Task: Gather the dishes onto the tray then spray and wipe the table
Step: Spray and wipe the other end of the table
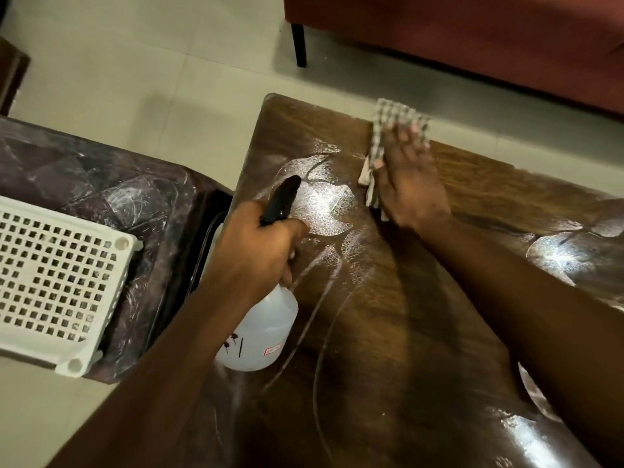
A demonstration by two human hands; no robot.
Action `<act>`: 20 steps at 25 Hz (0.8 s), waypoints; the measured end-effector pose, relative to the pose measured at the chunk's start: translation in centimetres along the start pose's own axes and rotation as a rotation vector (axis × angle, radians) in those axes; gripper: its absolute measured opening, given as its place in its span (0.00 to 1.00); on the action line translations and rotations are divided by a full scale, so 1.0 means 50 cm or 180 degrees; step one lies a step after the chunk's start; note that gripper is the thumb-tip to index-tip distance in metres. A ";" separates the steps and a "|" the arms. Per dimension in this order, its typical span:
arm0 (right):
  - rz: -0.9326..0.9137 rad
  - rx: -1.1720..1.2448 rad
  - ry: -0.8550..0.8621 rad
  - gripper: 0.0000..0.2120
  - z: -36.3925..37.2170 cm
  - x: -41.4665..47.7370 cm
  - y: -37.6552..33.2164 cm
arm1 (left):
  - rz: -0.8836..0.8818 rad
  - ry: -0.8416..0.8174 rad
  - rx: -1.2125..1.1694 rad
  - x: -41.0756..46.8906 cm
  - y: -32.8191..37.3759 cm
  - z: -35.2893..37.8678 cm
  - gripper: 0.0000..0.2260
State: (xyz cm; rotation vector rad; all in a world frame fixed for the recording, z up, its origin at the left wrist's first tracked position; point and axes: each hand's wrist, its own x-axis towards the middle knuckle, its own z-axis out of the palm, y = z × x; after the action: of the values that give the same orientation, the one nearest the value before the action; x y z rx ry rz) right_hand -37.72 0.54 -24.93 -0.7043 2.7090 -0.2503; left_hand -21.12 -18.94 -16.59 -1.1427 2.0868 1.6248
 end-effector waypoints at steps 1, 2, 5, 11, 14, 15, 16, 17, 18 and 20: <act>0.0380 0.0126 0.0099 0.31 0.006 0.005 -0.032 | 0.0010 0.0061 -0.0100 -0.002 -0.006 -0.009 0.11; 0.0495 0.0196 0.0078 0.32 0.014 0.005 -0.075 | 0.0036 0.0084 -0.0206 -0.007 -0.010 -0.015 0.11; -0.1032 0.0026 -0.0471 0.32 0.050 -0.028 -0.180 | 0.0173 0.0084 -0.0292 -0.035 -0.024 -0.037 0.15; -0.0633 -0.0147 -0.0377 0.31 0.031 0.001 -0.160 | 0.0060 0.0258 -0.0400 -0.087 -0.092 -0.073 0.13; -0.0520 0.0136 -0.0307 0.31 0.060 -0.011 -0.263 | -0.0116 0.0213 -0.0439 -0.119 -0.128 -0.076 0.11; -0.1199 0.0029 -0.0516 0.31 0.075 -0.022 -0.289 | -0.0128 0.0217 -0.0469 -0.130 -0.136 -0.076 0.09; -0.1881 -0.0200 -0.0728 0.31 0.081 -0.030 -0.300 | -0.0107 0.0238 -0.0526 -0.141 -0.141 -0.077 0.06; -0.2262 -0.0447 -0.0845 0.31 0.076 -0.022 -0.295 | -0.0065 0.0259 -0.0602 -0.150 -0.146 -0.078 0.05; -0.2280 -0.0587 -0.0771 0.31 0.066 0.000 -0.280 | -0.0020 0.0265 -0.0675 -0.159 -0.148 -0.078 0.04; -0.1297 -0.0585 -0.0454 0.32 0.035 0.060 -0.248 | 0.0051 0.0266 -0.0789 -0.172 -0.155 -0.075 0.04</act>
State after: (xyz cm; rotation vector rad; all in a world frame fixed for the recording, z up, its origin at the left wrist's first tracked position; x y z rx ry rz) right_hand -34.08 -11.79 -24.30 -1.2763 2.4519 -0.0414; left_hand -9.02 -19.26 -15.37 -1.2929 1.9890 1.9166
